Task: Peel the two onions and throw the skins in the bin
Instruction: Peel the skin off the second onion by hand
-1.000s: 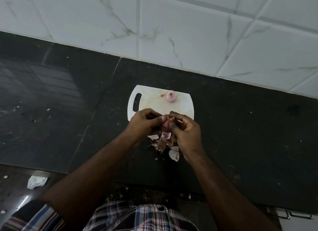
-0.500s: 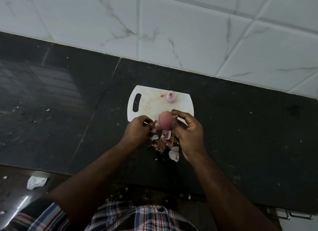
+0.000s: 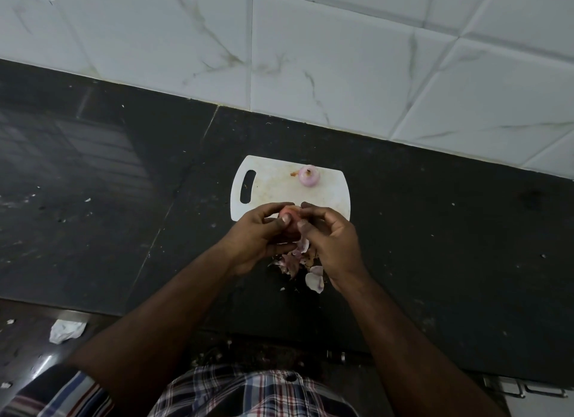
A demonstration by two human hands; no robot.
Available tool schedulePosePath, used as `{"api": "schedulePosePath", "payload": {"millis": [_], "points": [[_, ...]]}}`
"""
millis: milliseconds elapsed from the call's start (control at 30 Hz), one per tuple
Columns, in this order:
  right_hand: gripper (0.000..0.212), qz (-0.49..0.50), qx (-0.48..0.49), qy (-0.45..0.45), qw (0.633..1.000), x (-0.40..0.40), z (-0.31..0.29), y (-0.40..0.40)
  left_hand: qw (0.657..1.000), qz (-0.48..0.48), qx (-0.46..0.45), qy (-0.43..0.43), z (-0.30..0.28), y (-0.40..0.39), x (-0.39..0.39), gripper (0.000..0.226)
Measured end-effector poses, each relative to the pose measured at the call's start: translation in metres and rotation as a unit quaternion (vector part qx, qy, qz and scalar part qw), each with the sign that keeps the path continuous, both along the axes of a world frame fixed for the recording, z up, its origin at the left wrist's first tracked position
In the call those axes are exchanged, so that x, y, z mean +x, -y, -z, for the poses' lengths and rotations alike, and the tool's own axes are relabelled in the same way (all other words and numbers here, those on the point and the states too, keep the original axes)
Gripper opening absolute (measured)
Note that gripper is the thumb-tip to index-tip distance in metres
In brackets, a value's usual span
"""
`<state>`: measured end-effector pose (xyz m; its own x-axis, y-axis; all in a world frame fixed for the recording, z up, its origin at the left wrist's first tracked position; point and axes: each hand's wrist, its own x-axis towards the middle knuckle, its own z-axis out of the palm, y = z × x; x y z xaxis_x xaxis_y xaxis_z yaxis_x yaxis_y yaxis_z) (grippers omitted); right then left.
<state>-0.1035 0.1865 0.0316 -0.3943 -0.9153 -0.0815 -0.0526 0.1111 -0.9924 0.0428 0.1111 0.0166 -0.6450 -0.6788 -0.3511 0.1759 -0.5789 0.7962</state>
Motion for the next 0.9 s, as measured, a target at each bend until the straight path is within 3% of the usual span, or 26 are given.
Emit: {"api": "schedulePosePath", "payload": {"millis": [100,367,533,600,733,900], "points": [[0.031,0.003,0.044,-0.001,0.999,-0.002,-0.005,0.003,0.999,-0.006,0.022,-0.029,0.001,0.001,0.000,0.043],[0.003,0.045,0.068,-0.075,0.994,-0.001,-0.007,0.011,0.999,0.008,0.006,-0.036,0.002,0.003,0.002,0.048],[0.009,0.070,0.072,-0.163,0.981,-0.008,0.002,0.017,0.999,0.023,0.012,-0.042,0.001,0.004,0.004,0.046],[0.010,0.062,0.066,-0.143,0.986,-0.012,0.002,0.017,0.999,0.021,0.009,-0.030,0.000,0.004,0.004,0.050],[0.019,-0.047,0.051,-0.075,0.995,-0.011,-0.006,0.011,1.000,0.013,-0.025,-0.002,-0.001,0.006,0.003,0.042],[0.013,0.008,0.023,-0.065,0.998,-0.006,-0.002,0.015,0.997,0.017,-0.076,0.013,-0.004,0.007,0.001,0.044]]}}
